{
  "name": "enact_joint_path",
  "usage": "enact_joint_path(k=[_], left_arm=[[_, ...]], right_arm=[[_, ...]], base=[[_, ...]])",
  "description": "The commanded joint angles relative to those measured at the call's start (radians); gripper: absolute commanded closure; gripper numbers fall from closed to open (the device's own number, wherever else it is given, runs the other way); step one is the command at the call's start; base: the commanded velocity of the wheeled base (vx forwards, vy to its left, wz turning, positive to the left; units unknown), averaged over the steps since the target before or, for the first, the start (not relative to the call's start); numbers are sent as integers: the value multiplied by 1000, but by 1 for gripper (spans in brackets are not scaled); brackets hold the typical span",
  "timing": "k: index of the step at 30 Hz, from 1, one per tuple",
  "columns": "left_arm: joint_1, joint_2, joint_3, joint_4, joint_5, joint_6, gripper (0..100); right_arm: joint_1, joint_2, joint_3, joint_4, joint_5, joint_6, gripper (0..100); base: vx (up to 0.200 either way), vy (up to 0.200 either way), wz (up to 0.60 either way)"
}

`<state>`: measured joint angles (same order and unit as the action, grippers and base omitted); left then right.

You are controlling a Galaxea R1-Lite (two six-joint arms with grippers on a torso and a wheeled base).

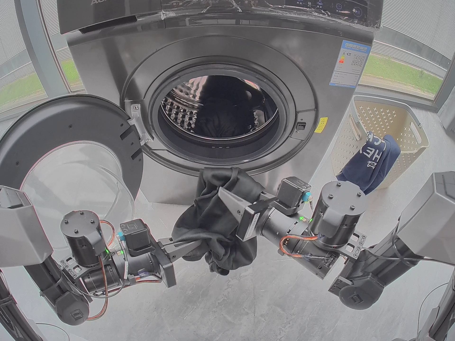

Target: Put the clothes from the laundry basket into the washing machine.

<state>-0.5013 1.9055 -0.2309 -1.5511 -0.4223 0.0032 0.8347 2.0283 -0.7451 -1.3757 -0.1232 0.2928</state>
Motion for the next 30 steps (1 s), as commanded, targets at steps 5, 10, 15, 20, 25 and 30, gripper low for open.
enact_joint_path(k=[5, 10, 15, 20, 25, 30], left_arm=[[3, -29, -71, 0, 17, -55, 100], [3, -20, -127, 0, 79, -88, 100], [4, -19, -182, 0, 128, -129, 100], [7, -16, -231, 0, 186, -146, 100], [9, -16, -265, 0, 214, -146, 100], [7, -22, -278, 0, 223, -146, 100]], right_arm=[[-35, 70, 59, -46, -1, -90, 0], [-66, 102, 110, -126, -1, -139, 0], [-75, 119, 159, -151, 2, -152, 0], [-68, 115, 208, -152, 42, -153, 0], [-58, 125, 300, -161, 60, -153, 0], [-57, 158, 294, -171, 60, -153, 0]], base=[[0, 0, 0], [0, 0, 0], [0, 0, 0], [0, 0, 0], [0, 0, 0], [0, 0, 0]])
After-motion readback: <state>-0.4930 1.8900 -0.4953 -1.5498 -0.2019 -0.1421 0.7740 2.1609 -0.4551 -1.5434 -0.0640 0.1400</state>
